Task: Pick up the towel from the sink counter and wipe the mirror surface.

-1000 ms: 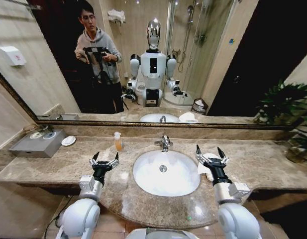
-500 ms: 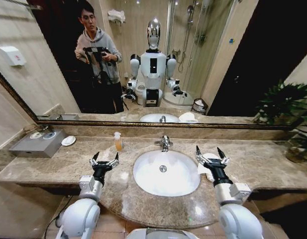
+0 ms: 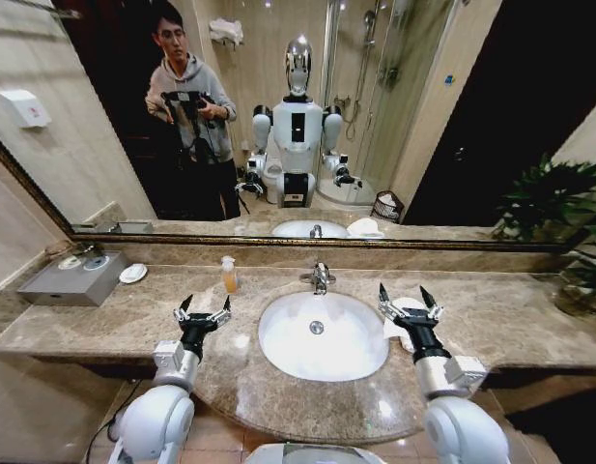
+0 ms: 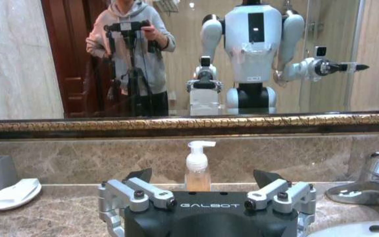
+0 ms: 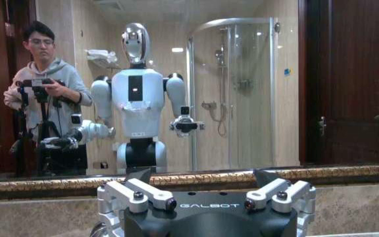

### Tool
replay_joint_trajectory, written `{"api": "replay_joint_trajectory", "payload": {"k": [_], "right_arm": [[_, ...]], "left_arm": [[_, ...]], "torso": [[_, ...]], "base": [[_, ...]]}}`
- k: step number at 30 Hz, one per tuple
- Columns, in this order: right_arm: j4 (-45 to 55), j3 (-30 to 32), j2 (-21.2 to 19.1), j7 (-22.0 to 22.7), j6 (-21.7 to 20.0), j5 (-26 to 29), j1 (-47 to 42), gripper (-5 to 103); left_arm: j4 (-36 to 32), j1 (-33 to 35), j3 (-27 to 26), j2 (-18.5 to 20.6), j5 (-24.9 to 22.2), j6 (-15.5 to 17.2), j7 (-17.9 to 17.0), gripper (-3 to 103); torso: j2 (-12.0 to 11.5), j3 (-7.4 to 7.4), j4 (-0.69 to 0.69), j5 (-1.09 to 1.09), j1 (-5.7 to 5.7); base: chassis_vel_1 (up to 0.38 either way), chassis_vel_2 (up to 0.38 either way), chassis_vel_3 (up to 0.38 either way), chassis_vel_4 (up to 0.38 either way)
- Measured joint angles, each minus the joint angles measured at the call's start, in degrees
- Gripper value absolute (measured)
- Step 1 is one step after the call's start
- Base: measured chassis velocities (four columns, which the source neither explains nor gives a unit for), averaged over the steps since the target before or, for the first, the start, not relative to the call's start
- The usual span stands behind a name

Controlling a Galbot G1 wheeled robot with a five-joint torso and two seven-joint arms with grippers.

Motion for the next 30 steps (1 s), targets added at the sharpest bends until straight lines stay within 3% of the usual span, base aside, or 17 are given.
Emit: {"api": "replay_joint_trajectory", "payload": {"k": [14, 30], "right_arm": [[0.00, -0.01, -0.01, 0.00, 0.06, 0.00, 0.00, 100], [-0.03, 0.04, -0.05, 0.01, 0.09, 0.02, 0.00, 100]], "left_arm": [[0.00, 0.00, 0.00, 0.01, 0.00, 0.00, 0.00, 100], [0.00, 0.00, 0.01, -0.02, 0.00, 0.00, 0.01, 100]], "torso": [[0.00, 0.00, 0.01, -0.01, 0.00], [0.00, 0.00, 0.00, 0.03, 0.00]], "base": [[-0.031, -0.031, 0.037, 0.031], [-0.201, -0.188, 0.195, 0.202]]}}
